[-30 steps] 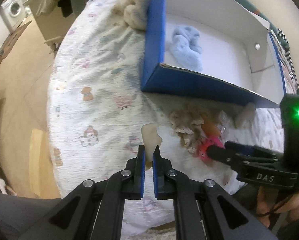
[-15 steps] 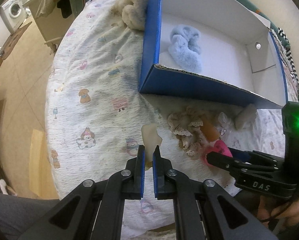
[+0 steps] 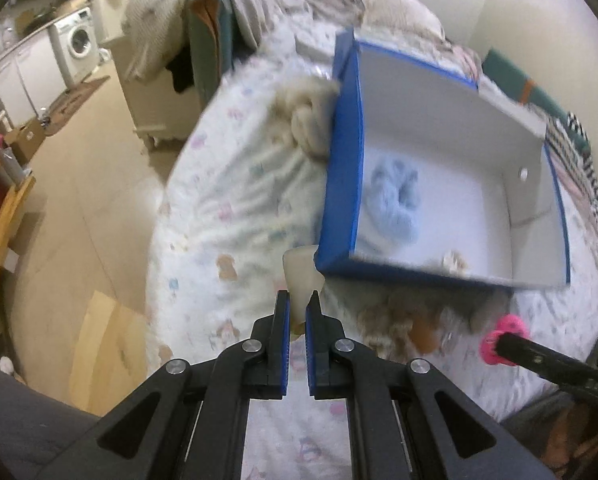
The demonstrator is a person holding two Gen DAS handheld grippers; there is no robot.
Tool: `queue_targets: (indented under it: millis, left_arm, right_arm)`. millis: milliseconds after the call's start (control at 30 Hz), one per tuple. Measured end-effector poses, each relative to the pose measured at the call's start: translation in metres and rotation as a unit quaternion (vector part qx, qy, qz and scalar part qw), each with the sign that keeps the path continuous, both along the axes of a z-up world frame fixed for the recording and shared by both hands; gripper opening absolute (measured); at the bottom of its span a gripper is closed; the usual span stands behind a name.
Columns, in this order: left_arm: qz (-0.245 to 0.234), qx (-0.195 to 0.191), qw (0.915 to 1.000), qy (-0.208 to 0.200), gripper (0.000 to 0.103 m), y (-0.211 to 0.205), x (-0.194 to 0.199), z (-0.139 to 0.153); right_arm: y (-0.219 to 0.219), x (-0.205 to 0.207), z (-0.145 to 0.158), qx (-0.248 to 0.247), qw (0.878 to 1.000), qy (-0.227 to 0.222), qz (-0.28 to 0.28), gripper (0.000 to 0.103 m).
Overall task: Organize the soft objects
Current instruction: 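Lower the duck and beige item into the box and open both tools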
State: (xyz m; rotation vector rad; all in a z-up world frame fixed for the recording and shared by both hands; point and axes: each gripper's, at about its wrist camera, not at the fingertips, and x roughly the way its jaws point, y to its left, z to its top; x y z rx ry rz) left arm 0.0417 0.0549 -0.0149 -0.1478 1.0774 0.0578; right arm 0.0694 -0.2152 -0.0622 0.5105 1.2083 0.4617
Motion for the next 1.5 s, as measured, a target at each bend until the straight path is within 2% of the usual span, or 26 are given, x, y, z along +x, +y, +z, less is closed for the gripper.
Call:
queue_targets:
  millis: [167,300,567,767,900,1133,1400,1500]
  left_arm:
    - [0.014,-0.002,0.9989,-0.044,0.006,0.000,0.008,0.024]
    - [0.002,-0.009,0.9982,-0.058,0.006,-0.010,0.021,0.043]
    - [-0.056,0.009,0.9950,-0.083,0.006,-0.045,0.050,0.073]
    - [-0.085,0.009,0.9928,-0.085,0.006,-0.067,0.079,0.076]
    - [-0.102,0.018,0.9912,-0.083,0.006,-0.085,0.092,0.067]
    - [-0.115,0.028,0.9908,-0.066,0.006,-0.102,0.115,0.034]
    - [-0.140,0.020,0.9890,-0.043,0.007,-0.108,0.132,-0.005]
    - [-0.141,0.008,0.9899,-0.018,0.007,-0.107,0.136,-0.019]
  right_arm:
    - [-0.021,0.000,0.032,0.020,0.997,-0.060,-0.031,0.056]
    - [-0.033,0.008,0.056,0.016,0.994,-0.094,-0.056,0.056]
    - [-0.047,0.042,0.077,0.004,0.991,-0.113,-0.070,0.056]
    - [-0.045,0.071,0.075,-0.014,0.991,-0.114,-0.071,0.056]
    - [-0.041,0.087,0.062,-0.027,0.992,-0.104,-0.073,0.056]
    - [-0.045,0.094,0.035,-0.049,0.993,-0.076,-0.080,0.056]
    - [-0.036,0.107,0.005,-0.091,0.993,-0.034,-0.065,0.056]
    - [-0.030,0.110,-0.003,-0.105,0.992,-0.021,-0.061,0.056]
